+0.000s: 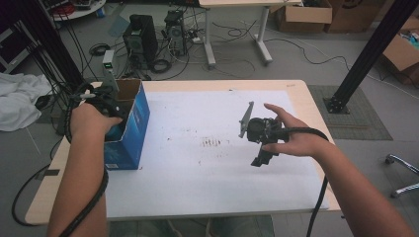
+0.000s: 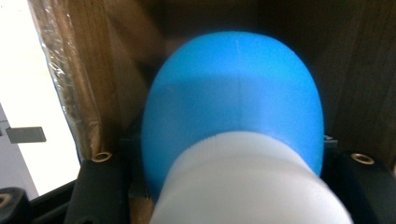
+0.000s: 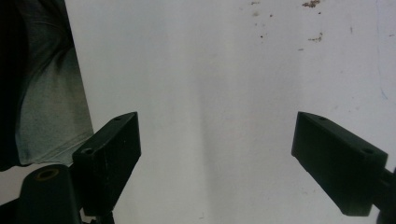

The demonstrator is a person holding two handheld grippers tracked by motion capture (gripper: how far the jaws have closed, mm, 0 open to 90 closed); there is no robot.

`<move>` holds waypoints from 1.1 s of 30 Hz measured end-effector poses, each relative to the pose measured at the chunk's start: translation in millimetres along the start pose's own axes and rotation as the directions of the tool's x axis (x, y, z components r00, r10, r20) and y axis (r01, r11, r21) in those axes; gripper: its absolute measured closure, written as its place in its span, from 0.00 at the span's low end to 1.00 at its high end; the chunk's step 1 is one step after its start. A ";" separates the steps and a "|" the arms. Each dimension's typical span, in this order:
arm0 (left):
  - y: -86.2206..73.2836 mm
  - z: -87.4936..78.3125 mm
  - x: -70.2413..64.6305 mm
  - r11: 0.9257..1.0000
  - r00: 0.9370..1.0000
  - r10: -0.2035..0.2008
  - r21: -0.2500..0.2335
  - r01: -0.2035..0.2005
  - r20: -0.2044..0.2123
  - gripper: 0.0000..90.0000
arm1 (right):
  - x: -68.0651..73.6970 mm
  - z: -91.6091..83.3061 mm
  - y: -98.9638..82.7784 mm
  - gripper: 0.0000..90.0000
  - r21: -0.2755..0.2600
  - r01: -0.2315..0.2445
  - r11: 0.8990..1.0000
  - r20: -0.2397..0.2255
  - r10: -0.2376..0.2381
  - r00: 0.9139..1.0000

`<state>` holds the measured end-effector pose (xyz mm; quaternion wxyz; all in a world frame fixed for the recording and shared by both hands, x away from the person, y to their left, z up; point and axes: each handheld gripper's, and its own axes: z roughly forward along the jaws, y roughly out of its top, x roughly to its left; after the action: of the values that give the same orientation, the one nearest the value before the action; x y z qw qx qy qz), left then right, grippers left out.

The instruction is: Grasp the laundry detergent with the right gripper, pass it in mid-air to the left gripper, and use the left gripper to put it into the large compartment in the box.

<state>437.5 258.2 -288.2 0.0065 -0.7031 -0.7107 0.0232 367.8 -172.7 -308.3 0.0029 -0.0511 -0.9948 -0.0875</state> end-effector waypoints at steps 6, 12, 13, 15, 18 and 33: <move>-0.3 0.1 -1.4 1.000 1.000 0.006 -0.002 -0.006 -0.007 0.42 | 0.4 -1.1 -0.9 0.17 0.001 -0.008 1.000 0.000 0.008 1.000; -1.4 0.0 -2.8 1.000 1.000 0.022 -0.005 -0.022 -0.014 0.42 | 1.8 -1.7 -2.2 0.17 0.003 -0.003 1.000 -0.003 0.003 1.000; -1.6 -0.3 -2.8 1.000 1.000 0.020 -0.007 -0.020 -0.018 0.41 | 1.5 -1.7 -2.6 0.17 -0.004 -0.002 1.000 -0.005 0.002 1.000; -2.2 -0.9 -3.1 1.000 1.000 0.028 -0.006 -0.028 -0.003 0.37 | 0.9 -1.9 -2.9 0.17 -0.010 0.002 1.000 -0.013 -0.002 1.000; -2.4 -1.9 -4.6 0.999 0.999 0.031 -0.008 -0.031 -0.010 0.34 | -0.4 -1.1 -2.4 0.17 -0.006 -0.004 1.000 -0.014 0.004 1.000; -5.4 -21.2 -7.9 0.999 0.999 0.031 -0.021 -0.032 -0.019 0.31 | 0.4 -0.5 -0.6 0.17 -0.010 0.002 1.000 -0.016 -0.002 1.000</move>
<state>433.1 250.7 -266.6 0.0052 -0.7143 -0.6997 0.0090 367.3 -173.3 -307.9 0.0106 -0.0495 -0.9944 -0.0929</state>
